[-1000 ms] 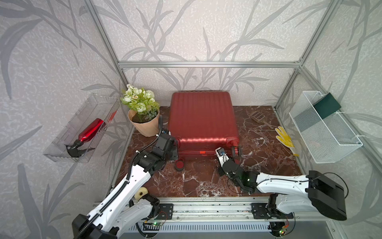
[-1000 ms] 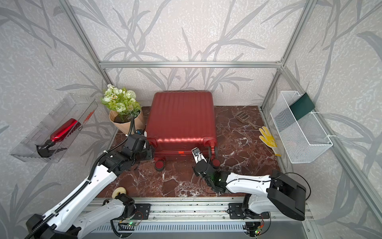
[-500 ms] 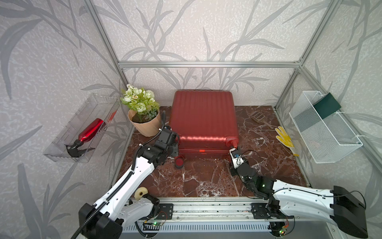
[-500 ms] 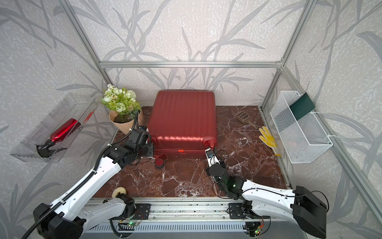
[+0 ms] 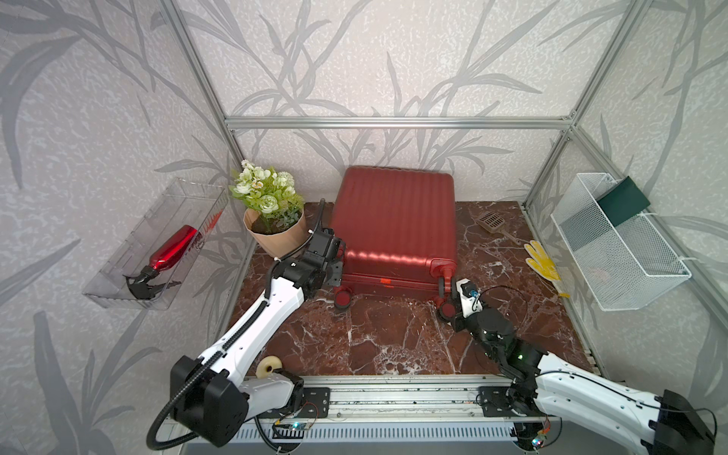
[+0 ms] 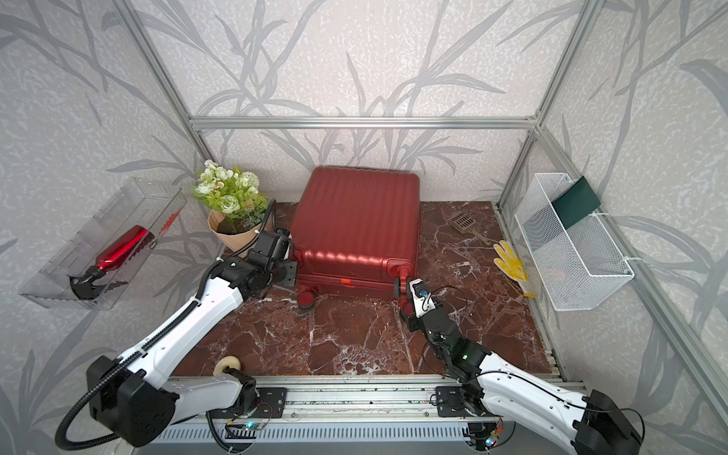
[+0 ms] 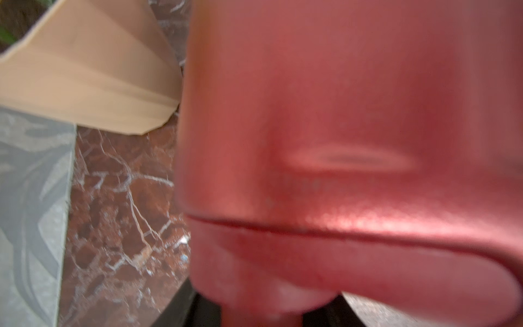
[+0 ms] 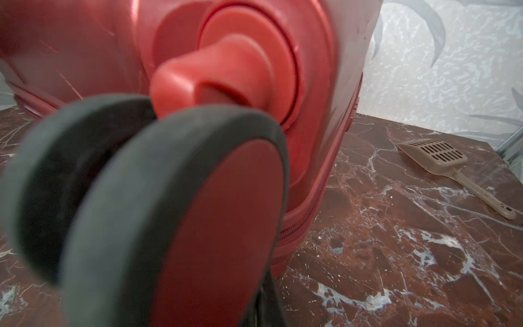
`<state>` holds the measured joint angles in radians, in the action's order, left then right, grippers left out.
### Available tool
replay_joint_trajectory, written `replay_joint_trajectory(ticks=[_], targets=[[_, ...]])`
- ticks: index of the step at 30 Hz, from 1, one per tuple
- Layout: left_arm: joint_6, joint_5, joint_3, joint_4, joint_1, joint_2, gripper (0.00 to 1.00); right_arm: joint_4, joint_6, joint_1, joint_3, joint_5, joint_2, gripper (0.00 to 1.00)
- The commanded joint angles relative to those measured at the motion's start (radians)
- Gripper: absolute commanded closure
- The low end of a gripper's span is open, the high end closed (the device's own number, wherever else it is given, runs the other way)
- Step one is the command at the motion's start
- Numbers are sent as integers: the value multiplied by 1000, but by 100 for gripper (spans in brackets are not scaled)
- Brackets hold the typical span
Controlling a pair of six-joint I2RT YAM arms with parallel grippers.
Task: Open the suitcase zippers
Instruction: Unzip the zipper on the suitcase, then adjust the suitcase at the center of the board, then unzip the zipper on the suitcase.
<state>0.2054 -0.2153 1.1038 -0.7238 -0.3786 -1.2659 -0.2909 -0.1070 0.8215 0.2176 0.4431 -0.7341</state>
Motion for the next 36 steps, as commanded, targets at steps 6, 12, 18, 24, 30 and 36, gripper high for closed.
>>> replay_joint_trajectory(ticks=[6, 12, 18, 24, 30, 36], targets=[[-12, -199, 264, 149, 90, -314, 91, 15, -51, -15, 29, -11, 56, 100], [33, -89, 405, 114, 79, -297, 41, -4, -97, 30, 55, -55, -16, 100], [42, -27, 362, 17, -101, -113, 23, -69, -140, 38, 84, -94, -87, 100], [237, 62, 164, 108, -375, 21, 1, -139, -175, 38, 111, -133, -159, 100], [303, 55, 180, 233, -588, -90, 1, -162, -218, 39, 123, -142, -180, 100], [319, 41, 223, 271, -667, -203, 1, -99, -220, 39, 121, -116, -107, 100]])
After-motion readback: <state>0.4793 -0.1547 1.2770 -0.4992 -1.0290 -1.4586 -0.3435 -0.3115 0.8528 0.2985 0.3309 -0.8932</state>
